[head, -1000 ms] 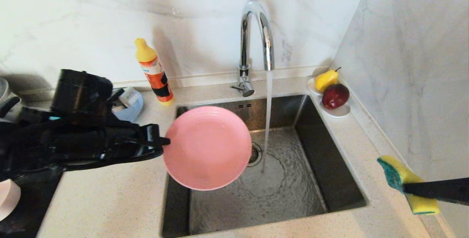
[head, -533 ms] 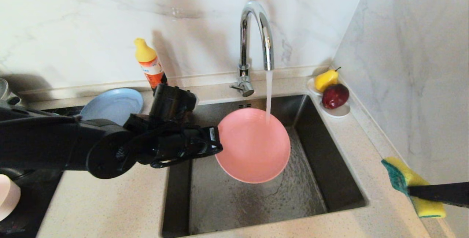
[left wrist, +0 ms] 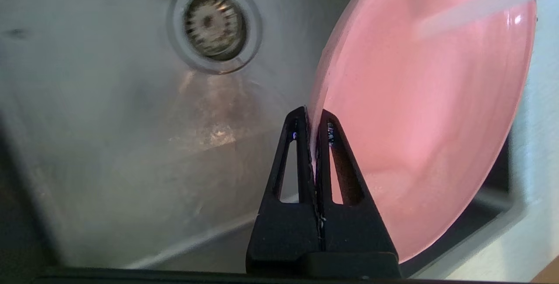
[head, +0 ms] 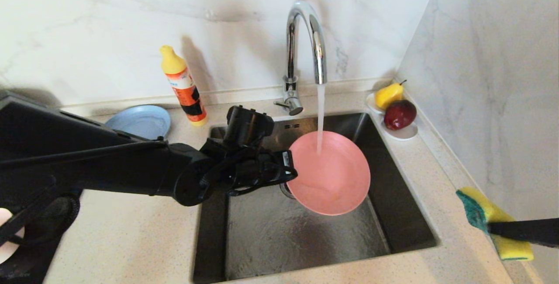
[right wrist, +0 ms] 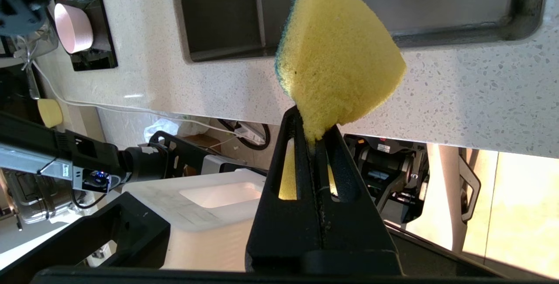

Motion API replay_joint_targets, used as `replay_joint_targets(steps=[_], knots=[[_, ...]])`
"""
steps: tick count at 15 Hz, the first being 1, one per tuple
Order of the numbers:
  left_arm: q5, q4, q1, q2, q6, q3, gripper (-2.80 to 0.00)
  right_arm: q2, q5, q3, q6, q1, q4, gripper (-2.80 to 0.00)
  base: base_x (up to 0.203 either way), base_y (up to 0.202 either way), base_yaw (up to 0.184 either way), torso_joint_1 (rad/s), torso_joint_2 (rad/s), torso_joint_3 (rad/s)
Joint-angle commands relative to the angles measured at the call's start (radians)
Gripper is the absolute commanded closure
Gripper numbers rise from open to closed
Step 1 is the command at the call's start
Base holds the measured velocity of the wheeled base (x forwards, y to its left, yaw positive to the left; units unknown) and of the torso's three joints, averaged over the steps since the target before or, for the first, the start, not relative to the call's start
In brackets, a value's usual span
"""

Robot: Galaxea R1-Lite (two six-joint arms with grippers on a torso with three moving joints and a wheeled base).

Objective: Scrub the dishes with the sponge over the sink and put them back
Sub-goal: Wash the plate

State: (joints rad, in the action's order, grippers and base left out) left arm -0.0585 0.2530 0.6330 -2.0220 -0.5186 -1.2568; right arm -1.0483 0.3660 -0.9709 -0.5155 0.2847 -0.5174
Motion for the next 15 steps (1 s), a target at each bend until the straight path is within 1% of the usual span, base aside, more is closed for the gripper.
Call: replay_joint_targets(steps=[1, 2, 4, 5, 7, 9, 11, 13, 14, 15], knots=[[-0.003, -0.004, 0.012, -0.054, -0.047, -0.057, 0.00, -0.001, 0.002, -0.002, -0.003, 0.001, -0.003, 0.00, 0.000, 0.000, 0.000, 0.000, 0.00, 0.000], [-0.004, -0.007, 0.018, -0.058, -0.059, -0.064, 0.00, -0.001, 0.002, -0.002, -0.001, 0.001, -0.003, 0.00, 0.000, 0.000, 0.000, 0.000, 0.00, 0.000], [-0.009, -0.021, 0.025, -0.054, -0.061, -0.065, 0.00, -0.010, 0.002, -0.003, -0.001, 0.005, -0.003, 0.00, 0.000, 0.000, 0.000, 0.000, 0.00, 0.000], [-0.029, -0.056, 0.025, -0.039, -0.060, -0.065, 0.00, -0.013, 0.004, -0.005, -0.001, 0.008, -0.003, 0.00, 0.000, 0.000, 0.000, 0.000, 0.00, 0.000], [-0.149, -0.111, 0.019, -0.006, -0.040, -0.054, 0.00, -0.026, 0.022, -0.006, -0.001, 0.010, -0.001, 0.00, 0.000, 0.000, 0.000, 0.000, 0.00, 0.000], [-0.278, -0.112, -0.019, 0.035, 0.084, -0.014, 0.00, -0.040, 0.034, -0.002, 0.000, 0.009, 0.000, 0.00, 0.000, 0.000, 0.000, 0.000, 0.00, 0.000], [-0.399, -0.114, -0.045, 0.077, 0.170, 0.016, 0.00, -0.049, 0.036, 0.017, 0.000, 0.008, 0.028, 0.00, 0.000, 0.000, 0.000, 0.000, 0.00, 0.000], [-0.513, -0.111, -0.082, 0.097, 0.255, 0.039, 0.00, -0.053, 0.034, 0.032, 0.019, 0.008, 0.036, 0.00, 0.000, 0.000, 0.000, 0.000, 0.00, 0.000], [-0.556, -0.109, -0.107, 0.106, 0.291, 0.049, 0.00, -0.053, 0.034, 0.037, 0.023, 0.007, 0.037, 0.00, 0.000, 0.000, 0.000, 0.000, 0.00, 0.000], [-0.574, -0.107, -0.117, 0.113, 0.307, 0.055, 0.00, -0.053, 0.034, 0.039, 0.023, 0.007, 0.037, 0.00, 0.000, 0.000, 0.000, 0.000, 0.00, 0.000]])
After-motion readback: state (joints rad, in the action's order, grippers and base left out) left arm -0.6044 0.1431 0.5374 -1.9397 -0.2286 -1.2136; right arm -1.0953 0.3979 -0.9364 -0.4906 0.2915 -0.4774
